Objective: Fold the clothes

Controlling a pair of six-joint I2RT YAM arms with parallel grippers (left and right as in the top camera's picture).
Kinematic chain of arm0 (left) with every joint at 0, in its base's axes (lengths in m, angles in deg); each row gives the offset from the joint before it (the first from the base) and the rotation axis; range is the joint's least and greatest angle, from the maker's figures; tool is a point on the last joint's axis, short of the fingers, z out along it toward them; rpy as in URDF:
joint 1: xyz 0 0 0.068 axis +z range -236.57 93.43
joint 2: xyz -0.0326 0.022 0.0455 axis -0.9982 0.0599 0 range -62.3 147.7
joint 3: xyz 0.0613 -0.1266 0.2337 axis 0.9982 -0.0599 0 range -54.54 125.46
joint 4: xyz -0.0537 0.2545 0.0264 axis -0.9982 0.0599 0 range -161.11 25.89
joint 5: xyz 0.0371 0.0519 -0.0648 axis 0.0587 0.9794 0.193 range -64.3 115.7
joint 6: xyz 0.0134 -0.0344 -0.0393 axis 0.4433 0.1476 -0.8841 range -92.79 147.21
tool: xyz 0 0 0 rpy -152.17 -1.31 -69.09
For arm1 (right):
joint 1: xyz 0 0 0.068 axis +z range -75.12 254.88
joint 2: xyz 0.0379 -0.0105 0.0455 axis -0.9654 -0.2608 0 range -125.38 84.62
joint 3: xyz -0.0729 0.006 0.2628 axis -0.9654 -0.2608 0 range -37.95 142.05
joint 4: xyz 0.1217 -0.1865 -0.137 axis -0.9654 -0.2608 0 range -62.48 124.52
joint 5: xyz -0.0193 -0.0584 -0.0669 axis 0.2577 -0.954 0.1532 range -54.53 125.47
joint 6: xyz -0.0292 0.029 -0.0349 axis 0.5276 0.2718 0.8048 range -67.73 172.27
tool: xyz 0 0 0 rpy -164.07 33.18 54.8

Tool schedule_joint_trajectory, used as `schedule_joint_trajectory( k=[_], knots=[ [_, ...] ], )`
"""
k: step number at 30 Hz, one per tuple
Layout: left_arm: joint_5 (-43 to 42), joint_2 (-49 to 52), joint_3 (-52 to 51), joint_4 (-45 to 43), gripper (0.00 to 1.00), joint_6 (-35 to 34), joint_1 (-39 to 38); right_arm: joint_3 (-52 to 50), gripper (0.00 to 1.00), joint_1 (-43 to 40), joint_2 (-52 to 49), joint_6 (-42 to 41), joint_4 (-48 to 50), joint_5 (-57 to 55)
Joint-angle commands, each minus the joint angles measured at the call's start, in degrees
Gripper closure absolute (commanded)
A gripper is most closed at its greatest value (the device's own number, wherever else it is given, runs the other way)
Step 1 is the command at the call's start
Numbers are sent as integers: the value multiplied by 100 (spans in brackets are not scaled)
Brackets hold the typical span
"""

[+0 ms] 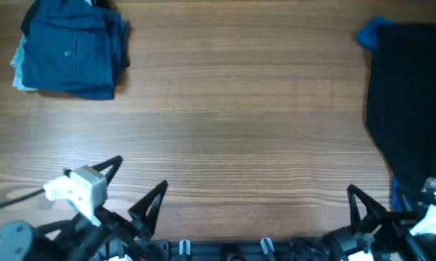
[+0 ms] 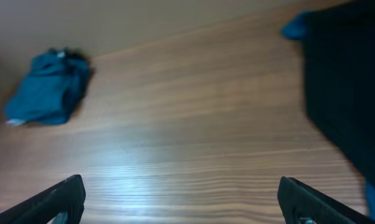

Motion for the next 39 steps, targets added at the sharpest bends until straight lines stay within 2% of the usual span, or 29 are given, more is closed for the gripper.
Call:
schedule_joint_trajectory(
  k=[1,5,11,35,39],
  knots=[
    [-302,-334,-726,-201,0,7,-26,-669,0,-7,85,-299,273,-476],
    [-302,-286,-955,-190,0,7,-26,-1274,0,-7,85,-859,859,-468],
    [-302,-286,-955,-192,0,7,-26,-1539,0,-7,85,-859,1484,-509],
    [-302,-286,-955,-192,0,7,-26,-1569,0,-7,87,-874,1263,-509],
    [-302,-286,-955,-192,0,7,-26,-1801,0,-208,105,-815,1362,-645]
  ],
)
